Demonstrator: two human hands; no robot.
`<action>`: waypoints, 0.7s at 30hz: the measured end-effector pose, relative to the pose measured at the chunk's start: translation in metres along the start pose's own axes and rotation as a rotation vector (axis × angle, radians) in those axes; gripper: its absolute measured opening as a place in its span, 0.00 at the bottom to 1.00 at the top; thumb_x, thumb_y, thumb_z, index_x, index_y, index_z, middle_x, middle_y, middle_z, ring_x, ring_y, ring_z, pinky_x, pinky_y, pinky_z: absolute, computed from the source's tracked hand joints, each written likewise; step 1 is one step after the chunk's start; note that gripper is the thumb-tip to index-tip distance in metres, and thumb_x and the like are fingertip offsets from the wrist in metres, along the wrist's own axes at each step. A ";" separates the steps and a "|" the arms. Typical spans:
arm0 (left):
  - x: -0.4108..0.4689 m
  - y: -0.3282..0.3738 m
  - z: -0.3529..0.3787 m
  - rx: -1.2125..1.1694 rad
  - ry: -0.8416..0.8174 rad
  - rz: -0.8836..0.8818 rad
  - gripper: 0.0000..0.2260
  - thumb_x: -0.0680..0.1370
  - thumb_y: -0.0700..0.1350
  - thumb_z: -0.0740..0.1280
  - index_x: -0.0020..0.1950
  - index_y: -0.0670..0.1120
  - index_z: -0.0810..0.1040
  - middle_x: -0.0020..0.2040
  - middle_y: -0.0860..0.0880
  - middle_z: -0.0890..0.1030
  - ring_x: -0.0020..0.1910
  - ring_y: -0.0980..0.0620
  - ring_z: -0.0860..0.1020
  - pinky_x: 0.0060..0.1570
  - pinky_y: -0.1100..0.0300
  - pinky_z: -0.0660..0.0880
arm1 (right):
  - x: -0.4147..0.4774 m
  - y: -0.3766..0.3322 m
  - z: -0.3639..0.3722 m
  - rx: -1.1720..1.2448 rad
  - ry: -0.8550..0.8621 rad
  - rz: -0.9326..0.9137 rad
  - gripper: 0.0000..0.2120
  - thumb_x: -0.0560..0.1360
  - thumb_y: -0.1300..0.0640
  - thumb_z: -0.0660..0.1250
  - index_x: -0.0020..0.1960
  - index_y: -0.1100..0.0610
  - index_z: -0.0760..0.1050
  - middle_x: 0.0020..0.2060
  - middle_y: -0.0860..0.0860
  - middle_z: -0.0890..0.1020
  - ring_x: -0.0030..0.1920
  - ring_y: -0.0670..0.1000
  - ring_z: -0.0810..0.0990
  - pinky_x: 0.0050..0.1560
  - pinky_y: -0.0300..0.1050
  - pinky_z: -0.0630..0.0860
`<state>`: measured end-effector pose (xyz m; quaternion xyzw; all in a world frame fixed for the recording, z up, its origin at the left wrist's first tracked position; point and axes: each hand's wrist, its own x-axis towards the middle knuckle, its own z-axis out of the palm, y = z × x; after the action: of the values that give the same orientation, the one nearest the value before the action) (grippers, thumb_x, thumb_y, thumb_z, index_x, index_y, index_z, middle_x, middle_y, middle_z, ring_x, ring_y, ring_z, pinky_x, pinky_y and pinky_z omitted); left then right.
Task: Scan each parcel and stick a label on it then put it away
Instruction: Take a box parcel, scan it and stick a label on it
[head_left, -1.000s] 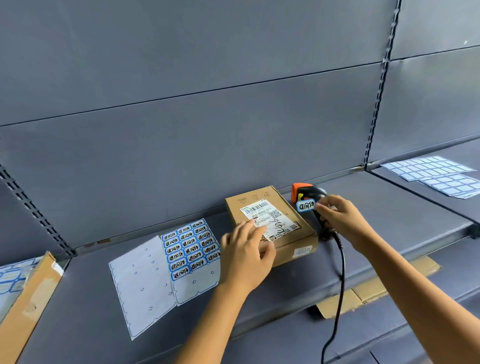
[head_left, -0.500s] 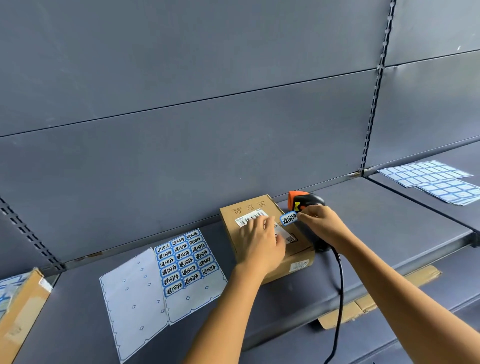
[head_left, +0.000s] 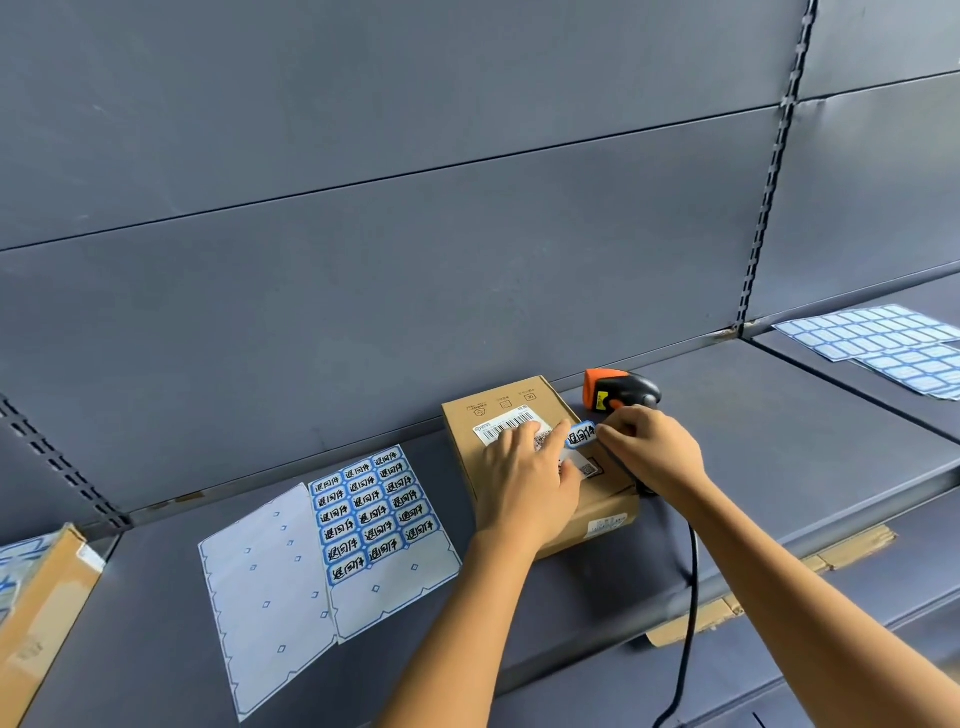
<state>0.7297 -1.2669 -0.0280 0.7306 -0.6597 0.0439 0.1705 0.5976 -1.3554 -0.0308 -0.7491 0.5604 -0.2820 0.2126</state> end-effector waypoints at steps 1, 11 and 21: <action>0.000 0.000 0.000 -0.001 -0.002 0.000 0.33 0.71 0.56 0.39 0.73 0.53 0.66 0.68 0.45 0.71 0.65 0.45 0.68 0.63 0.49 0.64 | 0.000 0.000 0.000 -0.004 0.003 -0.002 0.06 0.74 0.49 0.64 0.41 0.46 0.78 0.40 0.47 0.79 0.42 0.50 0.76 0.36 0.42 0.65; 0.002 -0.001 0.000 0.039 -0.100 -0.022 0.28 0.75 0.53 0.43 0.74 0.59 0.62 0.72 0.46 0.65 0.69 0.45 0.62 0.66 0.49 0.59 | 0.000 0.000 0.001 -0.037 0.006 -0.008 0.07 0.74 0.48 0.63 0.39 0.46 0.76 0.39 0.45 0.77 0.42 0.50 0.76 0.37 0.42 0.66; 0.005 0.002 0.000 0.101 -0.134 -0.010 0.20 0.82 0.56 0.49 0.74 0.64 0.57 0.72 0.45 0.63 0.67 0.44 0.61 0.65 0.48 0.58 | -0.001 0.000 -0.002 0.045 0.011 -0.009 0.09 0.76 0.50 0.64 0.39 0.53 0.76 0.39 0.51 0.79 0.41 0.52 0.75 0.36 0.43 0.66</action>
<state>0.7283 -1.2715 -0.0266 0.7429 -0.6629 0.0275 0.0891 0.5959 -1.3542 -0.0301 -0.7449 0.5519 -0.2998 0.2250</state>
